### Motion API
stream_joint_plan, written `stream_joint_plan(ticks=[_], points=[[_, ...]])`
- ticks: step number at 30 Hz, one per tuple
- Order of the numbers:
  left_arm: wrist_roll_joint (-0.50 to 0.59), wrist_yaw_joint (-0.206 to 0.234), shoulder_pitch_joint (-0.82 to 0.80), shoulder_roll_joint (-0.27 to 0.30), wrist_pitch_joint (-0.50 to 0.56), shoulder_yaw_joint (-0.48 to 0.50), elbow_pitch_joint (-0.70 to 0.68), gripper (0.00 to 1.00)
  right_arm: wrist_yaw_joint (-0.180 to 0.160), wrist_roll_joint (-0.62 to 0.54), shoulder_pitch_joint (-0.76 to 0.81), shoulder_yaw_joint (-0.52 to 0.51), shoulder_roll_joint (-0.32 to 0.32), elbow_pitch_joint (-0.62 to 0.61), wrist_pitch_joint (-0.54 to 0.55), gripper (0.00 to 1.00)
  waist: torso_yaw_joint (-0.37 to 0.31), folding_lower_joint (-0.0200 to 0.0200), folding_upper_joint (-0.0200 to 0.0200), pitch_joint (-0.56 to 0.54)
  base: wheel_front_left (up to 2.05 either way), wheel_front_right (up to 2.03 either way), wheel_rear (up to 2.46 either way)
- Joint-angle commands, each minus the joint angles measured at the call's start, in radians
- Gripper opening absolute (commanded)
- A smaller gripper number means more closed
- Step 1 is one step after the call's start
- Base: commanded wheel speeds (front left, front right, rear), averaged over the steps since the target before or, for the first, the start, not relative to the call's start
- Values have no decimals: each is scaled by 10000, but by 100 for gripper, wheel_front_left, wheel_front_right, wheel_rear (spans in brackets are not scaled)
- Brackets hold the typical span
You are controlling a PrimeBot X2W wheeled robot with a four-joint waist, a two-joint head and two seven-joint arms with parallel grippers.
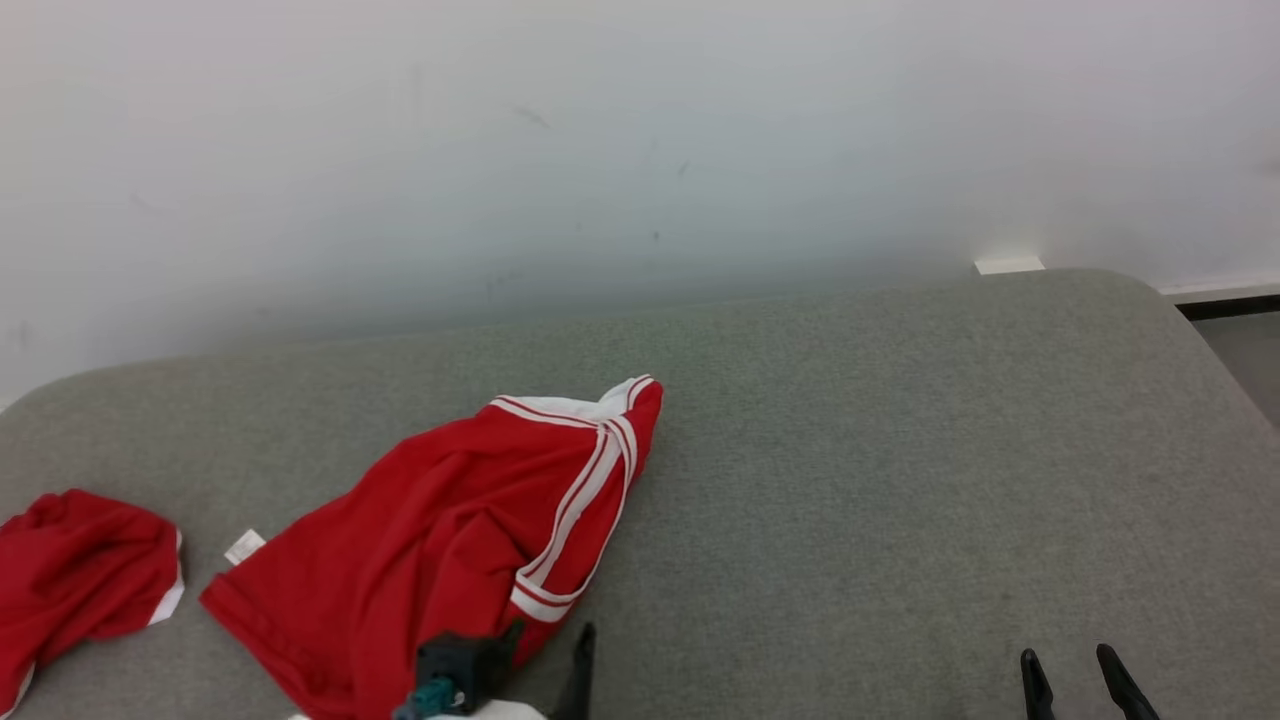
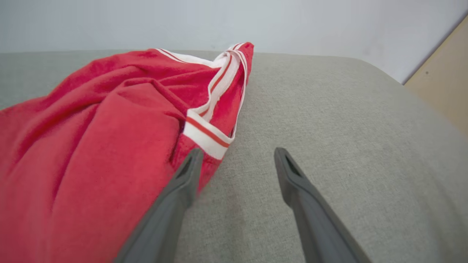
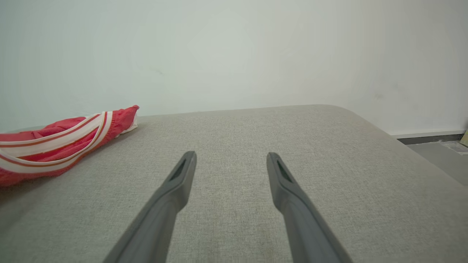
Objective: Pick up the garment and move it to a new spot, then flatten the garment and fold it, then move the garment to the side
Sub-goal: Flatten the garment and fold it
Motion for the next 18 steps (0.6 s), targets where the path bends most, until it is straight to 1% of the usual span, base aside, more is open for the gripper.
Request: stream_joint_plan(ticks=[1,4,9,14,18], points=[[62,49,-131,1,-98,50,139,100,-22,13,-50,-10,-37,-3,8,100,-172,-1,-1,108,0,0,0],[132,167,-346,34,-259,204,664,100,-22,20,40,-58,-88,8,7,100,-293,-1,-1,146,0,0,0],[62,160,-421,200,-311,314,1182,100,-22,24,17,-58,-80,-5,7,100,-373,-1,-1,174,0,0,0],[-99,227,-375,359,-532,573,1284,100,-22,27,-40,-88,-99,-14,7,100,-326,-1,-1,157,0,0,0],[-127,270,-292,495,-462,604,1256,100,-22,0,-73,-63,-133,-20,7,100,-281,-1,-1,160,0,0,0]])
